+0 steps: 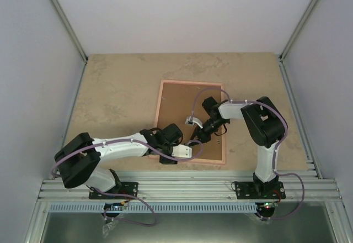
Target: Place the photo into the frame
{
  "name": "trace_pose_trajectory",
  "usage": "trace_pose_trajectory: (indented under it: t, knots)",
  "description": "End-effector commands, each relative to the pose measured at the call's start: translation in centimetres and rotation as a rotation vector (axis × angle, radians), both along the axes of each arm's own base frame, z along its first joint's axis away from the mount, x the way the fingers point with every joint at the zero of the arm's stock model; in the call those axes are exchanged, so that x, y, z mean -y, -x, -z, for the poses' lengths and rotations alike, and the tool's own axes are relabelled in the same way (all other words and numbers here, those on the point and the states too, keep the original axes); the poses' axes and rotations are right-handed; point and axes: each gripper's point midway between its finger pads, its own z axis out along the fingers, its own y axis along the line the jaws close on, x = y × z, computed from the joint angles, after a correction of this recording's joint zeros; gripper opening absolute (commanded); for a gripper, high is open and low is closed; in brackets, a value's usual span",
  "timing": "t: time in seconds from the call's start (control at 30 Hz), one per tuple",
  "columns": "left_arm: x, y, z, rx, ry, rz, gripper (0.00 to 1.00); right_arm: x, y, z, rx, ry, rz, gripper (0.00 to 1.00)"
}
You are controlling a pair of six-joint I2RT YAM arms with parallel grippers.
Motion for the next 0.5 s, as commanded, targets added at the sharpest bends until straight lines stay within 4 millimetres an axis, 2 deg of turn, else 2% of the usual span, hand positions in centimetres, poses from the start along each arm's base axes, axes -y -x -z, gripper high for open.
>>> trace_pose_trajectory:
  t: [0.0, 0.27, 0.47]
  knots:
    - [-0.4, 1.2, 1.7, -0.009, -0.046, 0.065, 0.59, 2.6, 0.9, 4.8, 0.02, 0.196, -0.034, 0.11]
    - [-1.4, 1.5, 2.8, -0.002, -0.098, 0.1, 0.44, 2.7, 0.9, 4.7, 0.028, 0.194, -0.033, 0.11]
    - [-1.4, 1.9, 2.9, -0.012, -0.1, 0.131, 0.35, 2.6, 0.9, 4.6, 0.026, 0.19, -0.031, 0.11]
